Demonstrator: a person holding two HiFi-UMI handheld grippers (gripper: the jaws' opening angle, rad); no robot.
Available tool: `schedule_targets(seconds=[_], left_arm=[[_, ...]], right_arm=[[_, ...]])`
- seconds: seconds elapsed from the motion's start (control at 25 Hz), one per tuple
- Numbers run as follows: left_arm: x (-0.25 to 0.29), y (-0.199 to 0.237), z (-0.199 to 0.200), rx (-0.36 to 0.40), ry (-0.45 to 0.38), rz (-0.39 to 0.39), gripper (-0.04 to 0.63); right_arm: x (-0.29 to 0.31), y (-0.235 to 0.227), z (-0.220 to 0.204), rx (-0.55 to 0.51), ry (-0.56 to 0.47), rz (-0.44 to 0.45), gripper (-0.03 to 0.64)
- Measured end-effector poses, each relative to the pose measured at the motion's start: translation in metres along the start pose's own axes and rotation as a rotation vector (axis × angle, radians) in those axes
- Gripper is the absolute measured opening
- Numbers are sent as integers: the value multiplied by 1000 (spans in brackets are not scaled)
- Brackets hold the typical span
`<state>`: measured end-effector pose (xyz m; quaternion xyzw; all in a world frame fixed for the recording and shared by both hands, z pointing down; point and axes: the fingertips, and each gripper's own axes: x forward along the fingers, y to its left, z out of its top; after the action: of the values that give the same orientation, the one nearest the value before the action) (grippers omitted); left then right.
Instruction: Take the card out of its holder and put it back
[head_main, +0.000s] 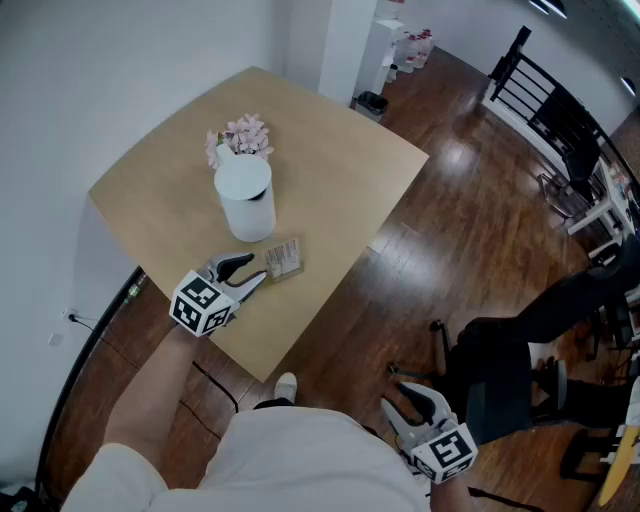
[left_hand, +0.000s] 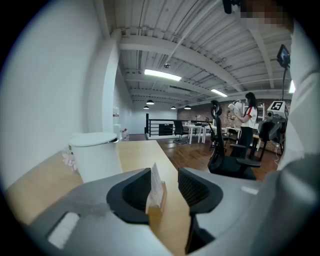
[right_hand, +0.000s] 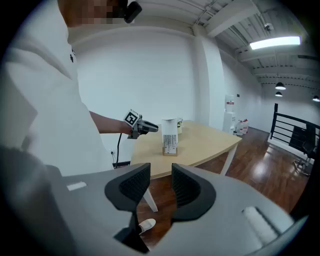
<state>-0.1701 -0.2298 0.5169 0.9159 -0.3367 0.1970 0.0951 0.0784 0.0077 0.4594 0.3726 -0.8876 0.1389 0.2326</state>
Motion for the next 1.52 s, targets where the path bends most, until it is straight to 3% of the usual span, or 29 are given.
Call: schedule_targets(seconds=[0.28,0.6,0.84,1.04,1.52], left_arm=[[48,42,-21,-45,35,-46,183],[84,49,-43,-73,79,-107,172],[84,45,-43,-88,57,-164,28],[83,44,-40,-99,44,-201,18],[61,43,-2,-45,-9,-186,17]], right_arm=[[-1,-11,-3,47,38,-105,138],[-5,-14,-11,118,86,-185,138],[-1,-14,-13,129,102,-197,138],[3,-14,-14,112,112,-193,138],[5,-7,-17,137,98,-176,138]])
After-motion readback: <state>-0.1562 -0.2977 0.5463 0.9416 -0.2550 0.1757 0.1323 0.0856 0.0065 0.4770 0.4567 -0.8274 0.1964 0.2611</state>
